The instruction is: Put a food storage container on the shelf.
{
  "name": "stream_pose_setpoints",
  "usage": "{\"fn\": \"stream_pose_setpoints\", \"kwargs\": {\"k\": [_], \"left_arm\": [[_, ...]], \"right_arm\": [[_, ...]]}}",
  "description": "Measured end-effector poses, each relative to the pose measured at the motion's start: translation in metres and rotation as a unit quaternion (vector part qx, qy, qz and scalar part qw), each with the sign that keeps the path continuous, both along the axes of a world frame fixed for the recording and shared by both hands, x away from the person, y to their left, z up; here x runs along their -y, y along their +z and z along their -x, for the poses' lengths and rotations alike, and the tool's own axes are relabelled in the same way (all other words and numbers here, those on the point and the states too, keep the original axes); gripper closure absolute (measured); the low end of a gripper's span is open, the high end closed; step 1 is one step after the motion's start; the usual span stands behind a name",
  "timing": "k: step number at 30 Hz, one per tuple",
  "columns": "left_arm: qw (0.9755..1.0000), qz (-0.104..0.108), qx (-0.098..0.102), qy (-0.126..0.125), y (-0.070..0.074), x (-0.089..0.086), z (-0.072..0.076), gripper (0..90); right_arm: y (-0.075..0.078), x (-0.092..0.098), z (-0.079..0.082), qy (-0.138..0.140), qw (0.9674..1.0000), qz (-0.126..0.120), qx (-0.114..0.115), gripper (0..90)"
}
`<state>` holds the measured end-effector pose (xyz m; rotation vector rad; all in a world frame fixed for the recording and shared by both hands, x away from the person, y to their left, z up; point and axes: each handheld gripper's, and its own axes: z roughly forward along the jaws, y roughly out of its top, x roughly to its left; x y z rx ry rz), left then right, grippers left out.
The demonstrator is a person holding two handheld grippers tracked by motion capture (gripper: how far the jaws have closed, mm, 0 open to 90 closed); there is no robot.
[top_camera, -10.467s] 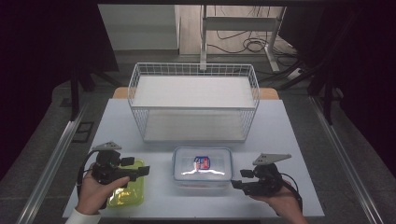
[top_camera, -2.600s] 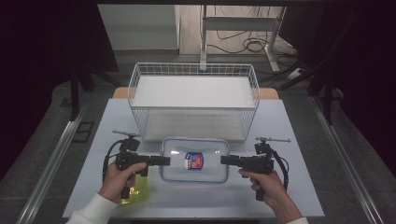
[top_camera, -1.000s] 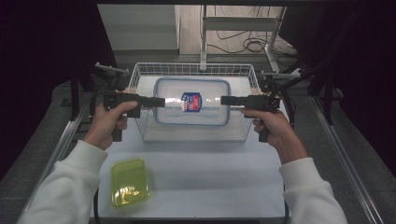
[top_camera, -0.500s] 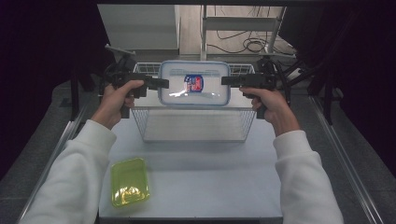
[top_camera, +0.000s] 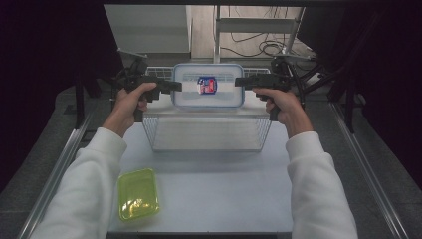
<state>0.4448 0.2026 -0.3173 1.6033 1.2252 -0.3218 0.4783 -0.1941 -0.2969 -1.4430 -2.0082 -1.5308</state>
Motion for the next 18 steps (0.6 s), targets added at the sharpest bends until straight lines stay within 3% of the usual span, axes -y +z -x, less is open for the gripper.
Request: {"fn": "stream_pose_setpoints", "kwargs": {"k": [3,9,13,18], "left_arm": [[1.0000,0.002,-0.004,0.007,-0.001,0.001,-0.002,48.8],[0.9993,0.024,-0.025,0.014,-0.006,-0.001,-0.011,47.6],[0.9984,0.039,-0.037,0.018,-0.011,-0.003,-0.018,46.4],[0.9970,0.054,-0.049,0.025,-0.016,-0.004,-0.024,44.9]], "right_arm": [[0.002,-0.003,-0.002,-0.003,0.9999,0.014,-0.002,50.9],[-0.002,-0.004,-0.008,-0.030,0.9989,0.000,-0.035,50.6],[-0.003,-0.005,-0.011,-0.054,0.9964,-0.005,-0.065,50.3],[-0.009,-0.007,-0.015,-0.086,0.9924,-0.016,-0.086,50.2]]}}
